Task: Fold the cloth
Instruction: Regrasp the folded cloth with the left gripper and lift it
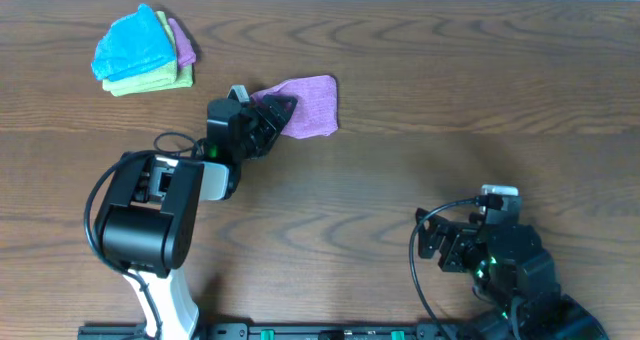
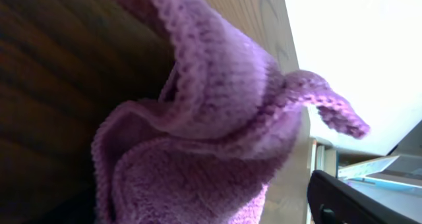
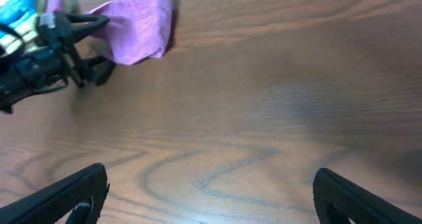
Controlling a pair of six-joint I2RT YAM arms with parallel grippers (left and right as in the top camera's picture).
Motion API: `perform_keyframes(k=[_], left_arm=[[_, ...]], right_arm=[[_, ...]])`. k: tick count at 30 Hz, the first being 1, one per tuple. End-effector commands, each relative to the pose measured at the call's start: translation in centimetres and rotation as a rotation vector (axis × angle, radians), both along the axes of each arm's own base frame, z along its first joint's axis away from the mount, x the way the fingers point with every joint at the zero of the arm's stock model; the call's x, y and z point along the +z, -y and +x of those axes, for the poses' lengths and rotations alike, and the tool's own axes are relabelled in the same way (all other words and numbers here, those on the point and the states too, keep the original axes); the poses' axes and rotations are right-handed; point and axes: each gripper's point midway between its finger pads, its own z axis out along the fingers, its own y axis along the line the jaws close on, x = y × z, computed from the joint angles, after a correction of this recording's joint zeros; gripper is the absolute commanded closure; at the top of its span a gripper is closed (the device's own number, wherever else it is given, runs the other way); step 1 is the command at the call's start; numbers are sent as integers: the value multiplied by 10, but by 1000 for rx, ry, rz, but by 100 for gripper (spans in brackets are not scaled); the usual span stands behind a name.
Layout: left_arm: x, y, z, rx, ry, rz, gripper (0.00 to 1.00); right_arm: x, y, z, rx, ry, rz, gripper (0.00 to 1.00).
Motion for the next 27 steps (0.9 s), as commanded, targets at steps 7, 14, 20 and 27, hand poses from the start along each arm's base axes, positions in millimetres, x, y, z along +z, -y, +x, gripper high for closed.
perform_keyframes(k=[7, 14, 20, 27], left_arm=[[-105, 2, -25, -44, -182, 164, 21], [-124, 25, -2, -146, -110, 200, 67], [-127, 35, 5, -219, -56, 196, 94], [-76, 51, 25, -322, 143, 62, 94]], right_arm=[[-3, -13, -7, 57, -35, 56, 1], [-3, -22, -11, 102, -52, 88, 1], [-4, -27, -15, 130, -66, 106, 1], [-6, -26, -17, 129, -78, 101, 1]])
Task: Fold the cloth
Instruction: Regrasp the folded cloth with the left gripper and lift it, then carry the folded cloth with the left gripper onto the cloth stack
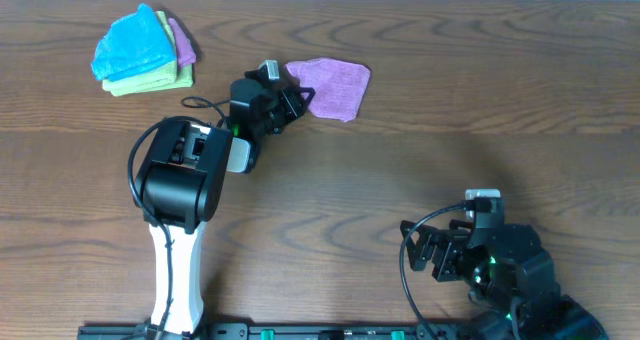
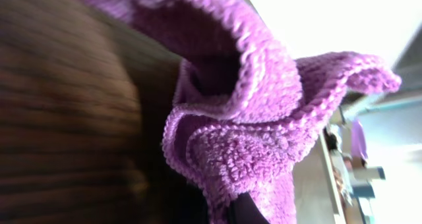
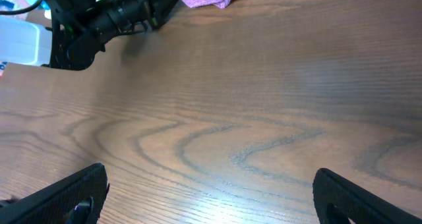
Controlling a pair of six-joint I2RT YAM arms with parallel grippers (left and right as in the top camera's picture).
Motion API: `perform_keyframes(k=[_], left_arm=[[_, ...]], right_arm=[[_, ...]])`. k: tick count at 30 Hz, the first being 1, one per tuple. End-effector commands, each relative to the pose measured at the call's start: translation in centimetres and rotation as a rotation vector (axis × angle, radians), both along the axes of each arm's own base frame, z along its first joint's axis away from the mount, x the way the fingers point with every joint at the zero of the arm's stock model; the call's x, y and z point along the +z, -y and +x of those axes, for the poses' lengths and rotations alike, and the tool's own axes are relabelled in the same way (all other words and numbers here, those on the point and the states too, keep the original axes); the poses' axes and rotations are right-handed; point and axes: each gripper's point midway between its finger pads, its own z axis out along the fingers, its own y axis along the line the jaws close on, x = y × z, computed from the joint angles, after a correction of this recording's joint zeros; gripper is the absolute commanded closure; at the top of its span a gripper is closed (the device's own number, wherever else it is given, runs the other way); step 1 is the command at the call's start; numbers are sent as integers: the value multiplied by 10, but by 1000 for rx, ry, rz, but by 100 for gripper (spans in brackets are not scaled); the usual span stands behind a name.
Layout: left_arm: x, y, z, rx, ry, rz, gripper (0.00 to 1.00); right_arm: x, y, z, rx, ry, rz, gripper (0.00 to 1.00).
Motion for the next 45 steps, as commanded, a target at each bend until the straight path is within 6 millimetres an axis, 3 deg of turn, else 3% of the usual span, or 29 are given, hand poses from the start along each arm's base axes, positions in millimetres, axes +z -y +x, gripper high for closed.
perform_keyframes(k=[1, 7, 13, 22, 34, 45], left_arm=[[-60, -3, -26, -79, -121, 26, 94], [-22, -28, -13, -70, -107, -8, 94], [37, -64, 0, 21, -67, 61, 94], [90, -84, 10, 73, -40, 72, 94], [143, -113, 44, 103, 1, 140, 94], [192, -191, 81, 300, 90, 260, 94]], right_arm=[[-4, 0, -2, 0, -15, 3, 1], [-4, 1, -1, -4, -14, 0, 1], [-3, 4, 2, -22, 0, -9, 1], [-3, 3, 2, -21, 0, -9, 1], [-3, 3, 2, -21, 0, -9, 1], [-3, 3, 2, -21, 0, -9, 1]])
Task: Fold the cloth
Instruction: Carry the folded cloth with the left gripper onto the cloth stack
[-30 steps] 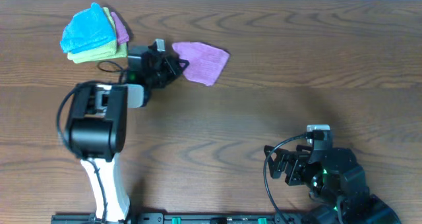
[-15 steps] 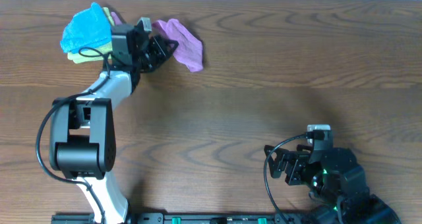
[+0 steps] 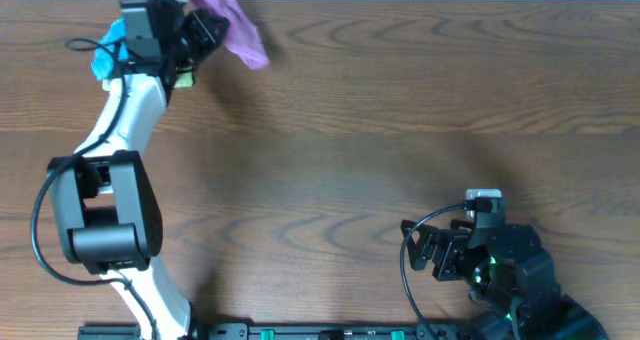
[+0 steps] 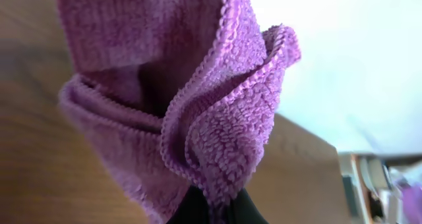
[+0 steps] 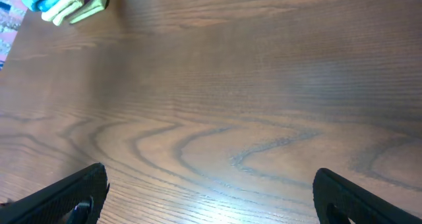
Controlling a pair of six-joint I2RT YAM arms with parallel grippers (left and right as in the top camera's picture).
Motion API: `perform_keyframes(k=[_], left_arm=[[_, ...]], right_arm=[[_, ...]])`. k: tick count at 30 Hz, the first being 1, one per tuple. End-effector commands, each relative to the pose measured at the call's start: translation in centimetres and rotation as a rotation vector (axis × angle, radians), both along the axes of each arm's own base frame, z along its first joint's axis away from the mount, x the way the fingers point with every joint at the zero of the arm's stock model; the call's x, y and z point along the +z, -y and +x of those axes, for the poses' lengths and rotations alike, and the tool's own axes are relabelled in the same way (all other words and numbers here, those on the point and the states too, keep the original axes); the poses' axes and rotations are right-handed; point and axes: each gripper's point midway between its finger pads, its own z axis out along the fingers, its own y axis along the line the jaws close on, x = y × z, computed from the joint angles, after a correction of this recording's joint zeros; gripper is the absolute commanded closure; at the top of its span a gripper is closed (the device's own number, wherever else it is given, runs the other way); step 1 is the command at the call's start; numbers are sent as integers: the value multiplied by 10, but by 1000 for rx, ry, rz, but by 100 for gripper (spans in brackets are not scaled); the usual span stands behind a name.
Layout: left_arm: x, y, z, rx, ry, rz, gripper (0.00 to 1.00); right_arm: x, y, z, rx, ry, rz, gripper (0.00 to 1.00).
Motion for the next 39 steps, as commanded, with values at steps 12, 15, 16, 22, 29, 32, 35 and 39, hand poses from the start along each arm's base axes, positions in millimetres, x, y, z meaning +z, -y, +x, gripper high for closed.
perform_keyframes(k=[12, 15, 16, 22, 29, 32, 35, 39], left_arm=[[50, -97, 31, 260, 173, 229, 94], [45, -108, 35, 277, 173, 230, 94], [41, -111, 37, 281, 171, 230, 94], [20, -124, 46, 300, 150, 233, 94], [-11, -140, 54, 319, 105, 233, 94], [-18, -150, 51, 332, 82, 235, 94], [-22, -161, 46, 343, 58, 228, 94], [-31, -171, 36, 331, 14, 198, 94]], right_arm=[[-3, 2, 0, -12, -6, -3, 1], [-3, 2, 0, -12, -6, -3, 1], [-3, 2, 0, -12, -6, -3, 1], [-3, 2, 0, -12, -6, -3, 1], [-3, 2, 0, -12, -6, -3, 1], [-3, 2, 0, -12, -6, -3, 1], [-3, 2, 0, -12, -6, -3, 1], [-3, 2, 0, -12, -6, -3, 1]])
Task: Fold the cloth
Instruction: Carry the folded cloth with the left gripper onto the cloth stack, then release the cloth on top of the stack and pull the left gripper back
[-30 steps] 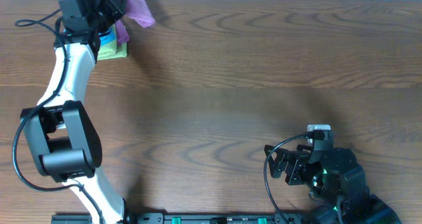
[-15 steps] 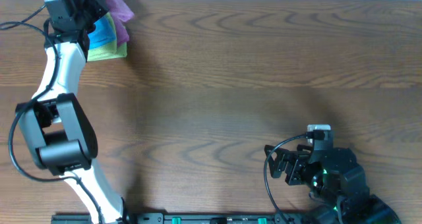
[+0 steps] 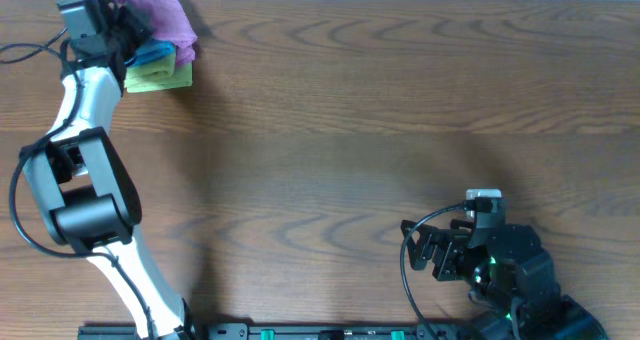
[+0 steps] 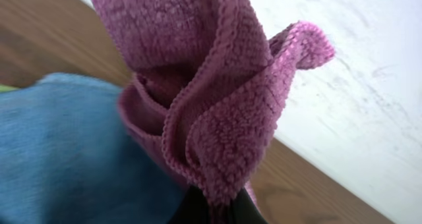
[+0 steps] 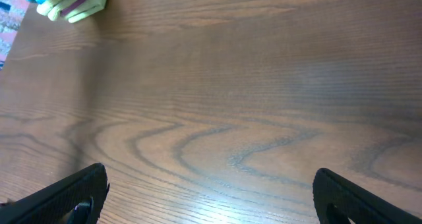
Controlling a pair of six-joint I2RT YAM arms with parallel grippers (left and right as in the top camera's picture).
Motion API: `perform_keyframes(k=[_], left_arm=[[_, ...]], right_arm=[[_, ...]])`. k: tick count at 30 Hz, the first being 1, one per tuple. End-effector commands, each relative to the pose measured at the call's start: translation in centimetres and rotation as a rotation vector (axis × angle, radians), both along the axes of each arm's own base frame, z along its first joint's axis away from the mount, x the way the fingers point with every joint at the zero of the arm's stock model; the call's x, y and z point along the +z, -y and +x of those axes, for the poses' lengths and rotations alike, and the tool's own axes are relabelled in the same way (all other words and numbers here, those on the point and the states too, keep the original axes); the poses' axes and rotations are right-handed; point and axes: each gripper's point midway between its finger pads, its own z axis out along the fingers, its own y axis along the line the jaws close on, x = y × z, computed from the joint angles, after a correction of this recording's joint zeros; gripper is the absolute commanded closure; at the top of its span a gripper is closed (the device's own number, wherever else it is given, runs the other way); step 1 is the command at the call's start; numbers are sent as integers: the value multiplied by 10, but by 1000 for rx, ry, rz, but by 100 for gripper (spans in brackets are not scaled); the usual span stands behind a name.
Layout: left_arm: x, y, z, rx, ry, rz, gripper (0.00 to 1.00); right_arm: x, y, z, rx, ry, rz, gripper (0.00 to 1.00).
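The purple cloth (image 3: 160, 10) hangs bunched at the table's far left corner, over the stack of folded cloths (image 3: 158, 68). My left gripper (image 3: 122, 20) is shut on it; in the left wrist view the purple cloth (image 4: 211, 99) fills the frame, pinched at the bottom by the gripper (image 4: 214, 207), with the blue cloth (image 4: 59, 151) of the stack right under it. My right gripper (image 5: 211, 204) stands open near the front right, nothing between its fingers (image 5: 72, 191).
The stack shows a blue cloth (image 3: 152, 53) on a green one (image 3: 160, 75). The stack (image 5: 69, 3) also shows at the top left of the right wrist view. The table's far edge runs just behind it.
My left gripper has carried the purple cloth leftwards from beside the stack to over it. The cloth now covers the top of the stack. The right arm has not moved.
The purple cloth lay folded on the table right of the stack, my left gripper shut on its near edge. Then it was a little further right, still held. Later it hung in the air by the stack's right side, and now over the stack.
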Motion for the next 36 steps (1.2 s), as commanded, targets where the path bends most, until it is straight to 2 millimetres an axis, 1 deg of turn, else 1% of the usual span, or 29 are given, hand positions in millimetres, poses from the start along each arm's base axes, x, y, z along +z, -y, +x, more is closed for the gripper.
perform_keyframes(k=[1, 8, 13, 16, 19, 25, 26, 29, 34, 36], left_arm=[[8, -12, -1, -14, 10, -1, 94], [4, -19, -14, -22, -37, -44, 94], [-8, -16, -27, -36, -112, -47, 94], [-11, -16, -33, -50, -135, -24, 94], [-10, -22, -39, -48, -152, -2, 94], [4, -41, -53, -6, -171, 59, 93], [6, -45, -55, 1, -174, 71, 91], [10, -52, -61, 15, -182, 78, 81], [5, -51, -65, 14, -207, 68, 53], [5, -50, -66, 14, -208, 67, 47]], right_arm=[[-3, 2, 0, -11, -6, -3, 1], [-3, 2, 0, -11, -6, -3, 1], [-3, 2, 0, -11, -6, -3, 1], [-3, 2, 0, -11, -6, -3, 1], [-3, 2, 0, -11, -6, -3, 1], [-3, 2, 0, -11, -6, -3, 1], [-3, 2, 0, -11, -6, -3, 1], [-3, 2, 0, -11, -6, -3, 1], [-3, 2, 0, -11, -6, -3, 1], [-3, 2, 0, -11, -6, -3, 1]])
